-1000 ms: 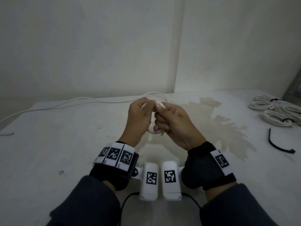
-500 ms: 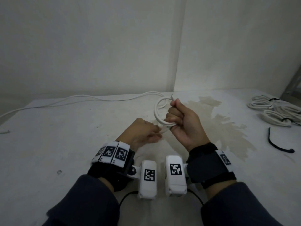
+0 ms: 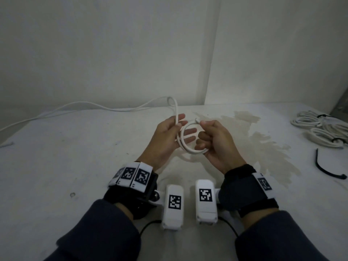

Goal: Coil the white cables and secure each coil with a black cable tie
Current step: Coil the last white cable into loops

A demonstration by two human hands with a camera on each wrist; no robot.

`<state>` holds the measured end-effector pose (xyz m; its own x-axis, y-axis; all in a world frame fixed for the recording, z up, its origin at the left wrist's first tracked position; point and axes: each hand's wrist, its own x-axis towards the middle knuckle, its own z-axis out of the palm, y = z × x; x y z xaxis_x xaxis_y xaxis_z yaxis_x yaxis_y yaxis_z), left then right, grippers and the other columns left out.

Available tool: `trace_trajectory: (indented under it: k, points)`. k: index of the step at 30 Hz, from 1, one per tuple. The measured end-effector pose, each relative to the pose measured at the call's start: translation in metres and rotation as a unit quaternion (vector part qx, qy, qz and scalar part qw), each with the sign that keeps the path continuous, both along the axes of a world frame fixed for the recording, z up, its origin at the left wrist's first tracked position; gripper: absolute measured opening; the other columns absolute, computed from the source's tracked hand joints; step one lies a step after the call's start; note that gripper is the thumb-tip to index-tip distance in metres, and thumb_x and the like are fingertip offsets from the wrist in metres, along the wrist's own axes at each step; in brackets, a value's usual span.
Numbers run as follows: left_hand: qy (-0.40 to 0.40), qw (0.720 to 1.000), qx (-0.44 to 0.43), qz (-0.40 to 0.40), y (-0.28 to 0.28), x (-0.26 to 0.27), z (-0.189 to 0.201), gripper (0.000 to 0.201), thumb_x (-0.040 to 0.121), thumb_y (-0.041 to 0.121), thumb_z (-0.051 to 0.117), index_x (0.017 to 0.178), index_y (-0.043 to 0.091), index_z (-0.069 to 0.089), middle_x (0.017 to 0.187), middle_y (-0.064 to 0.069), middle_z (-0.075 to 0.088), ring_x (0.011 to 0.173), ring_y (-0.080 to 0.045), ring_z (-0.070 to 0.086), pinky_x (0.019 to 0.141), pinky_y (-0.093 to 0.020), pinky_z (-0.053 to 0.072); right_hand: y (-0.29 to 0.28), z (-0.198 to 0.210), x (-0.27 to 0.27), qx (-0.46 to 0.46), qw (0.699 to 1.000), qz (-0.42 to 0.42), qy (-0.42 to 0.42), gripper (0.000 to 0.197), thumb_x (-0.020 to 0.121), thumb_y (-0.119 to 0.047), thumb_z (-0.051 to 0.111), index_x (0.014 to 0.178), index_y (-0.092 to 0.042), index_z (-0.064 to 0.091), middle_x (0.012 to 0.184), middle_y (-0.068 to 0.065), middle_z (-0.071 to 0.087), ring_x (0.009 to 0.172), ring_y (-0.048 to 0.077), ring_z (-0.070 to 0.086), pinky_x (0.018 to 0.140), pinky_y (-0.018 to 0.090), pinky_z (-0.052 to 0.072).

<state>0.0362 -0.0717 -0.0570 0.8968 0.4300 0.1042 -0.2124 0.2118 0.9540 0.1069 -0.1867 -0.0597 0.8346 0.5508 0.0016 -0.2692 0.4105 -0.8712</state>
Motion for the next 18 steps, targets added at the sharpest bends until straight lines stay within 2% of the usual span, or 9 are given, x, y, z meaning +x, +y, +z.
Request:
trace_trajectory:
  k: [2,4,6,8,10,12,14,17,18]
  points:
    - [0.000,0.999,0.042,-0.019,0.001,-0.003,0.002,0.028,0.103,0.011,0.035,0.125,0.007,0.052,0.101,-0.006,0.067,0.068,-0.011,0.067,0.061,-0.022,0.055,0.000,0.000,-0.001,-0.007,1.000,0.015,-0.014,0.023,0.099,-0.008,0.045,0.076,-0.012,0.045,0.045,-0.007,0.029,0.037,0.006,0.026,0.035,0.018,0.029]
    - [0.008,0.997,0.069,-0.026,0.002,-0.004,0.004,0.026,0.103,0.012,0.035,0.117,0.006,0.057,0.090,-0.009,0.067,0.050,-0.007,0.054,0.051,-0.019,0.048,0.000,0.000,-0.002,-0.016,0.999,0.028,-0.027,0.024,0.098,-0.007,0.046,0.075,-0.013,0.046,0.045,-0.007,0.027,0.037,0.006,0.023,0.035,0.018,0.028]
    - [0.022,0.996,0.080,-0.034,0.003,-0.005,0.007,0.027,0.103,0.009,0.034,0.109,0.004,0.059,0.074,-0.010,0.058,0.042,-0.006,0.039,0.046,-0.020,0.042,0.000,0.000,-0.002,-0.018,0.998,0.044,-0.038,0.024,0.098,-0.008,0.047,0.075,-0.013,0.046,0.045,-0.007,0.025,0.036,0.006,0.021,0.036,0.018,0.027]
    - [0.042,0.993,0.110,-0.032,0.003,-0.006,0.012,0.030,0.100,0.006,0.033,0.094,0.005,0.063,0.066,-0.008,0.049,0.040,-0.007,0.033,0.045,-0.022,0.038,0.000,0.000,-0.002,-0.018,0.997,0.064,-0.038,0.027,0.097,-0.008,0.048,0.071,-0.015,0.047,0.045,-0.006,0.024,0.036,0.007,0.019,0.037,0.018,0.028]
    - [0.067,0.985,0.160,-0.022,0.003,-0.007,0.017,0.033,0.097,0.007,0.034,0.076,0.008,0.060,0.062,-0.009,0.046,0.038,-0.008,0.033,0.045,-0.024,0.038,-0.002,0.001,-0.003,-0.026,0.995,0.084,-0.045,0.028,0.097,-0.008,0.049,0.070,-0.015,0.047,0.048,-0.004,0.025,0.037,0.007,0.018,0.039,0.020,0.029]
    - [0.095,0.975,0.199,-0.020,0.000,-0.008,0.022,0.033,0.095,0.011,0.035,0.070,0.009,0.057,0.059,-0.007,0.044,0.037,-0.009,0.034,0.047,-0.026,0.038,-0.004,0.002,-0.003,-0.038,0.992,0.100,-0.069,0.025,0.097,-0.008,0.049,0.074,-0.015,0.046,0.053,0.000,0.029,0.038,0.008,0.018,0.040,0.021,0.030]
    - [0.112,0.961,0.252,-0.010,-0.004,-0.009,0.025,0.034,0.097,0.024,0.040,0.071,0.009,0.057,0.058,-0.002,0.043,0.040,-0.009,0.037,0.047,-0.026,0.038,-0.006,0.004,-0.004,-0.049,0.987,0.118,-0.094,0.021,0.098,-0.009,0.046,0.078,-0.015,0.045,0.049,-0.003,0.031,0.037,0.008,0.020,0.042,0.021,0.034]
    - [0.102,0.942,0.320,-0.002,-0.004,-0.010,0.025,0.037,0.097,0.040,0.046,0.071,0.014,0.052,0.059,0.003,0.042,0.048,-0.009,0.040,0.045,-0.023,0.040,-0.008,0.006,-0.007,-0.055,0.978,0.154,-0.127,0.005,0.099,-0.011,0.045,0.099,-0.016,0.044,0.045,-0.008,0.027,0.038,0.007,0.023,0.045,0.024,0.039]
    - [0.100,0.944,0.315,-0.012,-0.003,-0.011,0.025,0.037,0.097,0.040,0.047,0.069,0.016,0.050,0.058,0.004,0.040,0.046,-0.008,0.038,0.045,-0.023,0.039,-0.009,0.006,-0.008,-0.056,0.976,0.161,-0.135,0.016,0.099,-0.011,0.045,0.112,-0.020,0.043,0.047,-0.007,0.026,0.039,0.008,0.023,0.046,0.025,0.040]
